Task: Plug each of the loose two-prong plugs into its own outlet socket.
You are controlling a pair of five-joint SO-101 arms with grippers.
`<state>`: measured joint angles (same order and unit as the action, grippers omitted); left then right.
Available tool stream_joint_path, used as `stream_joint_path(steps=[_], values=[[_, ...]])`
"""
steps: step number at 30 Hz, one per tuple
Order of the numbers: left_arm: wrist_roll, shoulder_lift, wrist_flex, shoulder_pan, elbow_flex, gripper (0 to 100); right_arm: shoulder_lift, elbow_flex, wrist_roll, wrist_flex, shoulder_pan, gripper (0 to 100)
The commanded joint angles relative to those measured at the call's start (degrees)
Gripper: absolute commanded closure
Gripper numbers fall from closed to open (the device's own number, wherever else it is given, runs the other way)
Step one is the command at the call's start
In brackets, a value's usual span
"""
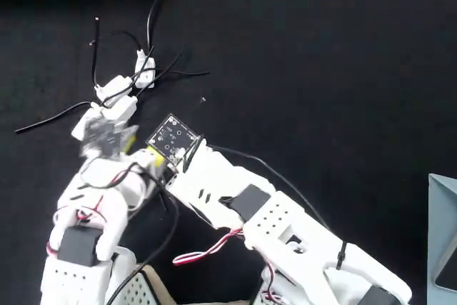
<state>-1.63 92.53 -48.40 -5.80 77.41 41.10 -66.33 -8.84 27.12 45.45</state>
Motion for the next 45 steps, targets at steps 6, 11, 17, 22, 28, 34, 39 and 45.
stream_joint_path(steps=[6,11,17,22,28,34,39,45], values=[[0.0,5.19,-0.26,9.27,2.51,79,-3.65,1.63,1.76,-6.42,-4.66,98.7],[0.0,5.19,-0.26,9.36,3.65,79,-16.13,5.93,1.85,-11.69,-8.62,98.7],[0.0,5.27,-0.35,9.45,4.35,79,-22.29,8.92,1.93,-11.96,-9.93,98.7],[0.0,5.27,-0.35,9.45,4.53,79,-22.2,9.1,2.11,-13.36,-9.93,98.7],[0.18,5.27,-0.35,9.45,4.53,79,-22.29,9.27,2.2,-14.15,-9.23,98.7],[0.18,5.27,-0.35,9.45,4.53,79,-22.46,9.27,2.2,-14.07,-8.35,98.7],[0.26,5.27,-0.35,9.45,4.53,79,-22.64,9.19,2.2,-14.07,-8.35,98.7],[0.26,5.27,-0.35,9.45,4.62,79,-22.55,9.36,2.2,-14.07,-8.35,98.7]])
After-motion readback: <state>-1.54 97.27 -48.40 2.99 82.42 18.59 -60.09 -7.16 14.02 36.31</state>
